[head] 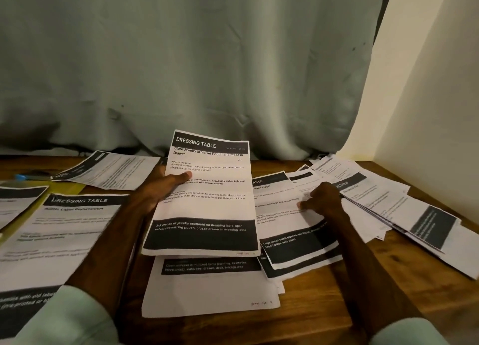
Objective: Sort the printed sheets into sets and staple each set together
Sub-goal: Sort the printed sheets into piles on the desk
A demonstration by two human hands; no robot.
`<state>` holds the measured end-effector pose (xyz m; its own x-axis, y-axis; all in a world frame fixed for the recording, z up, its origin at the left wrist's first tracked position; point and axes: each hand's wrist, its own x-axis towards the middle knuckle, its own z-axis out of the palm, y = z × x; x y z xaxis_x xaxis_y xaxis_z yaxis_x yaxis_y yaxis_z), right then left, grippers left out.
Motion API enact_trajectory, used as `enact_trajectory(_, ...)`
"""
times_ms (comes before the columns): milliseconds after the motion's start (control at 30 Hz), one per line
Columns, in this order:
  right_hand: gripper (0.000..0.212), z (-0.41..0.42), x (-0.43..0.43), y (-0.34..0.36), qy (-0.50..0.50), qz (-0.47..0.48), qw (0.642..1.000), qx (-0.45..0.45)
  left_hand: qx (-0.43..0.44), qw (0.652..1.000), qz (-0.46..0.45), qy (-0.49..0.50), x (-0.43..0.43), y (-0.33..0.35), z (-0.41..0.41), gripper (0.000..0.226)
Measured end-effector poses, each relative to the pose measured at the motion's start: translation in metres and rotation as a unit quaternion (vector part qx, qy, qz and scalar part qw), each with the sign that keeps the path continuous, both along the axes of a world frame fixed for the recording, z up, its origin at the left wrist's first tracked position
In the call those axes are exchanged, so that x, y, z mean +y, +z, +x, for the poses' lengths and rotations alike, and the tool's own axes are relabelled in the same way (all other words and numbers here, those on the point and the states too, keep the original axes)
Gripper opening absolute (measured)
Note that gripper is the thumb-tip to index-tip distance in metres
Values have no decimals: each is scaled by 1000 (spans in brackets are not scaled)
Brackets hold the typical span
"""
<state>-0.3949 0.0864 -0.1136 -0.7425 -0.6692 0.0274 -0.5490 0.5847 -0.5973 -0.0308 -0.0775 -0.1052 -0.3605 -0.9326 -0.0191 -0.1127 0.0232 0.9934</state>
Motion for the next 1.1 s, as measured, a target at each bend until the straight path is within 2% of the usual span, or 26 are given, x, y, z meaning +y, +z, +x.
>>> enact_trajectory(100, 51, -1, 3, 9, 24, -35, 999, 10, 31, 999, 10, -14, 0, 1, 5, 44)
enact_trajectory(200, 41, 9, 9, 29, 74, -113, 991, 10, 102, 993, 43, -42, 5, 4, 7, 46)
enact_trajectory(333, 20, 51, 15, 56, 150, -279, 938, -138, 174, 977, 93, -73, 14, 8, -3, 48)
enact_trajectory(433, 22, 89, 8, 64, 195, -314, 907, -202, 184, 976, 102, -62, 20, 12, -9, 47)
enact_trajectory(533, 22, 114, -5, 59, 205, -319, 889, -255, 190, 977, 93, -3, 23, 17, -9, 47)
enact_trajectory(633, 25, 123, -9, 57, 231, -299, 883, -278, 171, 981, 70, 62, 14, 17, -1, 48)
enact_trajectory(700, 33, 111, -4, 55, 207, -306, 887, -278, 172, 980, 63, 80, 7, 16, 7, 51)
enact_trajectory(733, 32, 99, -1, 52, 187, -313, 897, -249, 171, 979, 60, 89, 3, 15, 12, 53)
enact_trajectory(800, 19, 62, 2, 37, 128, -287, 943, -109, 165, 979, 49, 108, -2, 12, 19, 50)
enact_trajectory(867, 11, 26, 4, 22, 65, -184, 981, 8, 161, 979, 46, 113, -4, 9, 24, 45)
enact_trajectory(900, 13, 15, 5, 16, 40, -139, 989, 24, 162, 980, 48, 109, -5, 7, 25, 44)
enact_trajectory(1000, 47, 5, 11, 0, 28, -42, 998, 24, 160, 982, 52, 88, -5, 5, 25, 43)
enact_trajectory(1100, 64, 15, 13, -9, 37, -7, 999, 13, 157, 983, 59, 71, 0, 6, 20, 43)
